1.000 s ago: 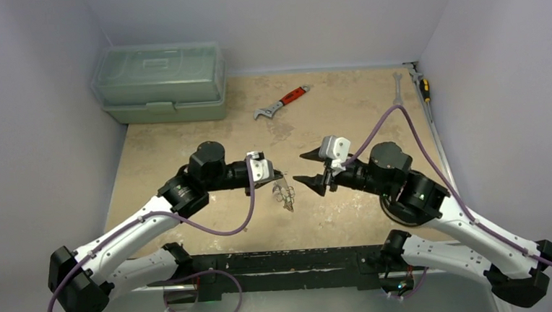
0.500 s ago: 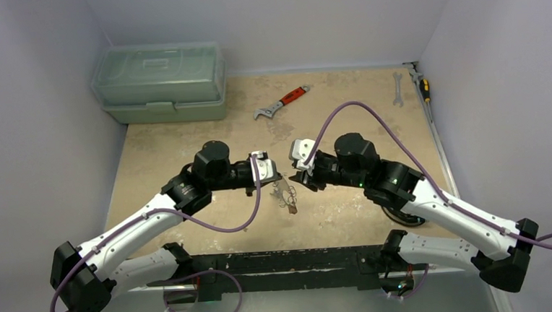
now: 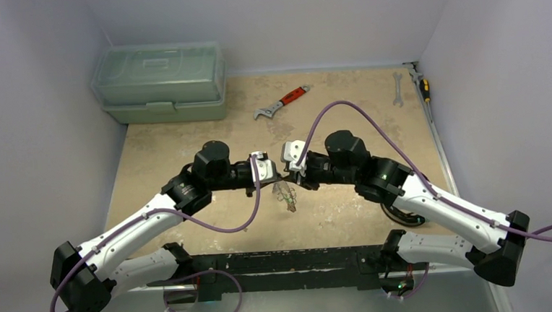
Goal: Put the keys on the keyring
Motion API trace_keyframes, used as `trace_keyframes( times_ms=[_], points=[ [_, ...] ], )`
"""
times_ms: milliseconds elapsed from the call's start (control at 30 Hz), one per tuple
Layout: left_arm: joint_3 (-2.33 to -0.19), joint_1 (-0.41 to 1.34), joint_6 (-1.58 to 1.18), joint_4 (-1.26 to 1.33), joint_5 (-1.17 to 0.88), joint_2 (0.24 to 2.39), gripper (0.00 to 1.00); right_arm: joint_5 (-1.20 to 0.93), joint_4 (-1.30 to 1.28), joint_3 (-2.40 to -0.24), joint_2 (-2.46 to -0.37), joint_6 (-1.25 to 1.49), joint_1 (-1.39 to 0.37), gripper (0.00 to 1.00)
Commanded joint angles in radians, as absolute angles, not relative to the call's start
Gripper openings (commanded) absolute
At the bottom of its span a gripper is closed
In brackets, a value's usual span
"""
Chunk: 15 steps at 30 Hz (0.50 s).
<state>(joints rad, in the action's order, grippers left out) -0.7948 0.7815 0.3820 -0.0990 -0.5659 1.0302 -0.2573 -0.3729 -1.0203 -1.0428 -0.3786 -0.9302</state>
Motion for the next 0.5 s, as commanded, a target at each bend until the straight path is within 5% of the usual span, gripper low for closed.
trace_keyframes(
  times_ms=[0,467],
  points=[
    [-0.840,0.788,0.374,-0.049,-0.598,1.020,0.00,-0.297,-0.320,-1.065,-1.049,-0.386,-0.934,0.25],
    [-0.839,0.793,0.369,-0.041,-0.604,1.012,0.00,-0.295,-0.314,-1.051,-1.062,-0.379,-0.934,0.20]
  ],
)
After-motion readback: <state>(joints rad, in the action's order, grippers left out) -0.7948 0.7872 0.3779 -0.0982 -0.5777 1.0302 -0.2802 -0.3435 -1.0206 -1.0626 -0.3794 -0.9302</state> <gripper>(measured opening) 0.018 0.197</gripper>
